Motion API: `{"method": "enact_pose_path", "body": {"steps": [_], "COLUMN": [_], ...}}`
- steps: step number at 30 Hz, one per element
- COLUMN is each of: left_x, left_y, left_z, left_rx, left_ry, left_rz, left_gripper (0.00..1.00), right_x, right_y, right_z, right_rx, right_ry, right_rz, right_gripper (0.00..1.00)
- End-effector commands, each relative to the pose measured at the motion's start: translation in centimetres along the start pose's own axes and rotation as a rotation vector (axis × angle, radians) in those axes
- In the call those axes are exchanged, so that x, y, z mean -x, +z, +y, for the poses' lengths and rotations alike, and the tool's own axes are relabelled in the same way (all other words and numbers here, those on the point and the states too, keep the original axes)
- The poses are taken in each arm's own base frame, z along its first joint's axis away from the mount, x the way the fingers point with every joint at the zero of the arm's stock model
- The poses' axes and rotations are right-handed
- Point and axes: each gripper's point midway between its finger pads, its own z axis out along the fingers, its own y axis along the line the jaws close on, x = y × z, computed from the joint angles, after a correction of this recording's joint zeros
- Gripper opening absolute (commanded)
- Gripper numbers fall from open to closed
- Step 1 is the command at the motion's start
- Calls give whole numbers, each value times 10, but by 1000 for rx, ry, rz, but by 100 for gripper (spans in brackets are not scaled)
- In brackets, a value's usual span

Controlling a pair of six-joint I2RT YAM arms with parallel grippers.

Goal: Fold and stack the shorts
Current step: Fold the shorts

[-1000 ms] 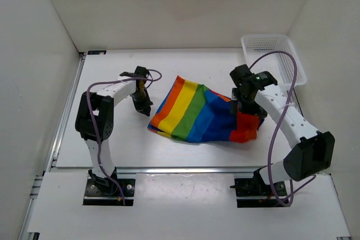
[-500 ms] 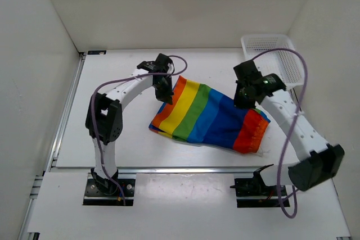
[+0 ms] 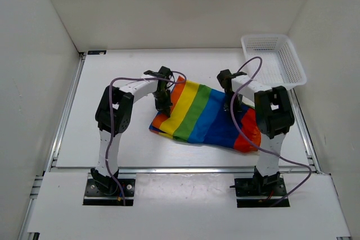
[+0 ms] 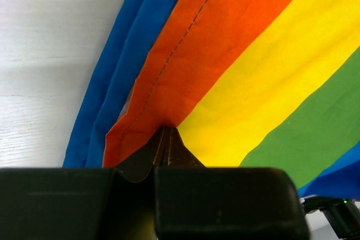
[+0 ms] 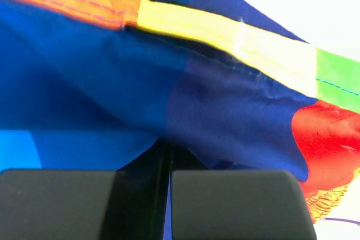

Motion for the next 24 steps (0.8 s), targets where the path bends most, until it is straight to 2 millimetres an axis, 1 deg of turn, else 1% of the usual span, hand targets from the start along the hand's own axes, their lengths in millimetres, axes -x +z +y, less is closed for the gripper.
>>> {"method": "enact_pose_path", "body": {"steps": [1, 2, 3, 4, 5, 6, 7, 8, 9, 10, 11, 13, 14, 15, 16, 17, 18, 19, 20, 22, 23, 24], "left_x": [4, 5, 7, 8, 11, 14, 17, 18, 21, 23, 22, 25, 25, 28, 27, 27, 27, 27, 25, 25, 25, 26], "left_y": [-20, -26, -33, -37, -43, -51, -53, -56, -61, -63, -64, -61, -61, -64, -64, -64, -64, -64, -64, -64, -64, -64], "left_z": [-5, -7, -9, -10, -14, -17, -19, -20, -24, -25, -27, -28, -28, -30, -31, -31, -31, -31, -30, -30, -30, -28], "left_rx": [-19, -27, -38, -43, -53, -64, -69, -70, -76, -81, -89, -85, -85, -90, -98, -98, -98, -98, -93, -92, -92, -82], "left_ry": [14, 16, 19, 21, 24, 27, 29, 29, 31, 32, 33, 32, 32, 34, 34, 34, 34, 34, 33, 42, 42, 41], "left_rz": [-56, -68, -85, -93, -109, -126, -134, -135, -145, -153, -148, -143, -143, -150, -146, -145, -145, -145, -138, -138, -138, -145], "left_gripper": [10, 10, 10, 10, 10, 10, 10, 10, 10, 10, 10, 10, 10, 10, 10, 10, 10, 10, 10, 10, 10, 10], "right_x": [24, 27, 35, 36, 38, 40, 44, 43, 40, 42, 39, 37, 34, 33, 37, 35, 31, 39, 43, 45, 51, 53], "right_y": [-6, -16, -39, -50, -62, -80, -87, -87, -84, -77, -63, -42, -25, -16, -10, 3, 8, 5, 6, 0, -15, -23], "right_z": [-8, -8, -11, -14, -19, -28, -33, -40, -41, -45, -42, -41, -37, -34, -33, -31, -32, -34, -36, -38, -40, -42], "right_rx": [-29, -7, 31, 47, 51, 67, 56, 44, 39, 17, -6, -38, -59, -68, -85, -112, -132, -147, -147, -158, -135, -122], "right_ry": [37, 37, 59, 69, 78, 98, 108, 108, 105, 111, 95, 90, 76, 79, 75, 77, 87, 93, 103, 101, 118, 120], "right_rz": [-50, -69, -129, -155, -182, -235, -267, -271, -263, -251, -212, -182, -147, -130, -126, -102, -86, -112, -113, -113, -150, -171], "right_gripper": [0, 0, 0, 0, 0, 0, 0, 0, 0, 0, 0, 0, 0, 0, 0, 0, 0, 0, 0, 0, 0, 0]}}
